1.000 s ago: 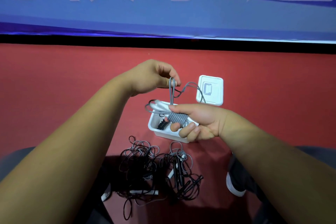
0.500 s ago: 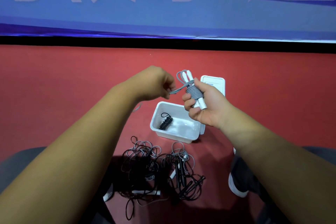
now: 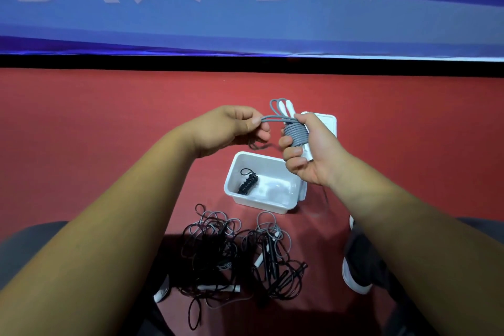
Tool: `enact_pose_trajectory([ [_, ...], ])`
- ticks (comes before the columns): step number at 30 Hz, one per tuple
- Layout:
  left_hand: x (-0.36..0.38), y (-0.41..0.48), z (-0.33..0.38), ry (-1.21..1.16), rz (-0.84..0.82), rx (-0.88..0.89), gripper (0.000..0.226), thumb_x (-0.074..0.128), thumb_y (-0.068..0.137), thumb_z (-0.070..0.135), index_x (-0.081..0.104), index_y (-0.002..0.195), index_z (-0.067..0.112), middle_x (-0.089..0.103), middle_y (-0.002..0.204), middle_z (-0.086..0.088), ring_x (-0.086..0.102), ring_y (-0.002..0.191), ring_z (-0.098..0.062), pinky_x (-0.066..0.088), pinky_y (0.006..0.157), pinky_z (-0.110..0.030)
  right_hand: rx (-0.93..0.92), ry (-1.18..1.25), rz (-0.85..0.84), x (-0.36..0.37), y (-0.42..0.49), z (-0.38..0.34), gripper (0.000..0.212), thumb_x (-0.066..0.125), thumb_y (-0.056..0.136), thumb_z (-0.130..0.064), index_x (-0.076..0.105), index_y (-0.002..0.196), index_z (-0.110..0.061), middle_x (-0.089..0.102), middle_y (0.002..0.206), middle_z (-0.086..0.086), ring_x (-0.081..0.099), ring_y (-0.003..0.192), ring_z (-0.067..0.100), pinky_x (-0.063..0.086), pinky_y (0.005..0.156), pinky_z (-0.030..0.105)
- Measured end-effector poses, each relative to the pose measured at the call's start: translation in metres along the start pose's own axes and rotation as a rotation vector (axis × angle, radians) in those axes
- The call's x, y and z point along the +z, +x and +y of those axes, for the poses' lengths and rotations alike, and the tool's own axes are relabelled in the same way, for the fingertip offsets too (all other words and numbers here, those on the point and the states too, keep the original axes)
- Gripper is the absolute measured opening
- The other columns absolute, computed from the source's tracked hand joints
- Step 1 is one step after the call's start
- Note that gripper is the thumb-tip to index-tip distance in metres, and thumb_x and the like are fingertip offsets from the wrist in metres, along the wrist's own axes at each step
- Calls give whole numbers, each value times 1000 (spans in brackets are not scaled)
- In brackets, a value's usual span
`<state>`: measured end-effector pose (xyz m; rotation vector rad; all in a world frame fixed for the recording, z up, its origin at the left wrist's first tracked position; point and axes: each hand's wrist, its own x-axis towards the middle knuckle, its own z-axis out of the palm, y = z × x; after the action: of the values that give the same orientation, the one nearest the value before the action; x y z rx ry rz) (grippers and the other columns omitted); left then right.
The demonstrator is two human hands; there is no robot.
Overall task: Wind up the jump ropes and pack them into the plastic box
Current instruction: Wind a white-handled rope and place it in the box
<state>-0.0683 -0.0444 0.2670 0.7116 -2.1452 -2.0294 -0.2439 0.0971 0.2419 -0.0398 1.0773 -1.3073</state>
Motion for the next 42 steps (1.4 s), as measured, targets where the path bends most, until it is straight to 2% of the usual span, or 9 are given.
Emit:
enact_pose_trajectory([
  [3,-4,0,-3,35,-46,-24,22,47,110,8,69,110,8,74,101,-8,66,94,-21,56,95,-35,-4,3,-8,-1,-1,-3,34,59,96,-48,58,100,-15,49,72,-3,32,48,7,19,37,18],
  [10,-10,1,-1,542,16,-38,24,70,97,4,78,109,23,80,96,5,69,86,-7,55,91,-32,56,-110,-103,-1,-7,-8,37,56,95,-52,59,94,-15,43,70,-4,27,44,7,13,41,19],
  [17,-7,3,-8,657,66,-66,20,84,85,17,76,79,34,62,62,5,50,60,-13,44,63,-26,179,-263,-341,8,-18,-1,39,52,97,-52,60,98,-14,35,64,-5,23,39,4,11,39,18],
  [20,-8,3,-8,694,96,-42,26,80,87,13,72,72,33,66,67,13,54,64,0,48,70,-27,237,-292,-454,7,-20,2,47,51,97,-53,67,109,-11,34,61,-5,20,39,4,13,37,17],
  [24,-8,0,-1,724,132,-25,39,69,86,-2,59,61,26,58,50,20,49,46,6,38,50,-7,296,-379,-550,7,-23,4,60,48,98,-53,71,138,-13,32,60,-6,13,44,5,14,38,17],
  [27,-12,-7,-1,667,44,34,29,64,87,-7,77,88,18,77,79,4,65,68,-3,52,65,-16,381,-407,-616,6,-22,7,59,47,100,-51,61,150,-22,33,61,-5,17,43,4,15,37,17],
  [30,-13,-9,-2,562,30,67,23,68,93,-2,80,103,15,80,96,-4,69,83,-11,56,81,-29,482,-430,-642,4,-19,12,49,46,102,-51,64,143,-29,37,61,-5,26,39,3,17,36,15],
  [37,-7,-2,16,530,113,133,23,80,88,9,83,98,29,74,101,2,71,95,-20,54,90,-31,525,-536,-511,0,-16,13,29,61,97,-49,65,109,-23,39,68,-5,31,40,2,18,36,14],
  [42,-2,-1,24,565,168,148,19,77,90,11,83,95,28,79,93,7,73,95,-20,57,92,-36,430,-506,-348,-1,-13,11,35,66,95,-50,61,113,-20,48,75,-3,33,47,2,19,39,14],
])
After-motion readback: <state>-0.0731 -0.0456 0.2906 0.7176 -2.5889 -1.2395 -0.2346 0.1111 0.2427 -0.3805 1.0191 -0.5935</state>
